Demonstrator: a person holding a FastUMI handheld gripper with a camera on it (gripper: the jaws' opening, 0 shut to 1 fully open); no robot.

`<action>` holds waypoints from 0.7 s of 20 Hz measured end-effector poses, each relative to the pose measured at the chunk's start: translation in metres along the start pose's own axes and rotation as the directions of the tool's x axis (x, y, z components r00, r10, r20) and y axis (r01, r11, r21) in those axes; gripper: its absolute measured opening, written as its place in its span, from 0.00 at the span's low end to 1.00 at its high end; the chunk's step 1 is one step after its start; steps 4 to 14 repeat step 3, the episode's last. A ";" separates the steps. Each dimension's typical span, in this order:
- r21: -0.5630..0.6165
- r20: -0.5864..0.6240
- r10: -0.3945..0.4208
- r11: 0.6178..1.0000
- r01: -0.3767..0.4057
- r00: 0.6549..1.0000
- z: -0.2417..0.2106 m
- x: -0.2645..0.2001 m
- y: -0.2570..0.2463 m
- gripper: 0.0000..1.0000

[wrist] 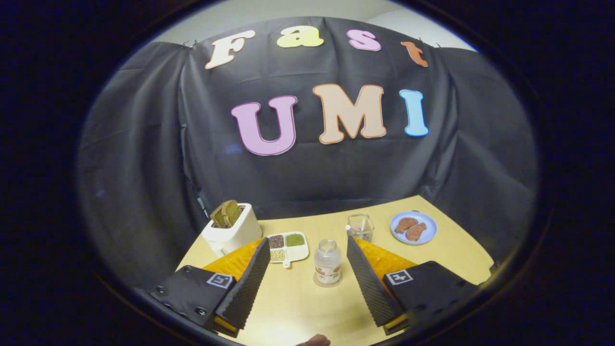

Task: Take the bottle from table, then pour the juice into the cup, finally place the bottle on the coaster

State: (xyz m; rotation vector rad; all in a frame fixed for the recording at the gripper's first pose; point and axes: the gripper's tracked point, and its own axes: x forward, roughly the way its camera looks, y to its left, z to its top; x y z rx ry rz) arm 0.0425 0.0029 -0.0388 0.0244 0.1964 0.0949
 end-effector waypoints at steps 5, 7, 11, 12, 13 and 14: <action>-0.015 0.050 0.034 0.999 -0.033 0.998 0.023 -0.013 -0.002 1.00; -0.015 0.050 0.034 0.999 -0.033 0.998 0.023 -0.013 -0.002 1.00; -0.015 0.050 0.034 0.999 -0.033 0.998 0.023 -0.013 -0.002 1.00; -0.015 0.050 0.034 0.999 -0.033 0.998 0.023 -0.013 -0.002 1.00; -0.015 0.050 0.034 0.999 -0.033 0.998 0.023 -0.013 -0.002 1.00; -0.015 0.050 0.034 0.999 -0.033 0.998 0.023 -0.013 -0.002 1.00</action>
